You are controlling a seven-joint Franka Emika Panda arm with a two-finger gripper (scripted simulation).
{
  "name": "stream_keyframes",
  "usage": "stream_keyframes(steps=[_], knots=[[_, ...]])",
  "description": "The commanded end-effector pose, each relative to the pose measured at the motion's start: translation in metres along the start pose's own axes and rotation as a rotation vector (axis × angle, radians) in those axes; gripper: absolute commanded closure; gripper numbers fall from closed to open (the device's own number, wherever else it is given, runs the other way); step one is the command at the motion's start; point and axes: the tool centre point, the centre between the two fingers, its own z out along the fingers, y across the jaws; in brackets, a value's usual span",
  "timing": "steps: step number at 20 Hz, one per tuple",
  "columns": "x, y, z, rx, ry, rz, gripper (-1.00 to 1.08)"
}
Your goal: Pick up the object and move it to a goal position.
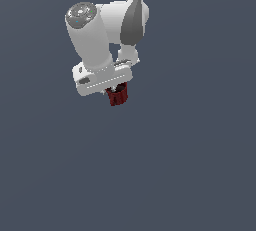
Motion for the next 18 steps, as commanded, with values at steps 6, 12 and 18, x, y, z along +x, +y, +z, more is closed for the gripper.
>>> stream_keyframes(steps=[6, 12, 18], knots=[[-0.026, 0.032, -0.063, -0.001, 0.001, 0.0, 1.08], [-0.036, 0.047, -0.089, -0.002, 0.0, 0.0, 1.08], [-0.038, 0.052, -0.097, -0.002, 0.0, 0.0, 1.08]])
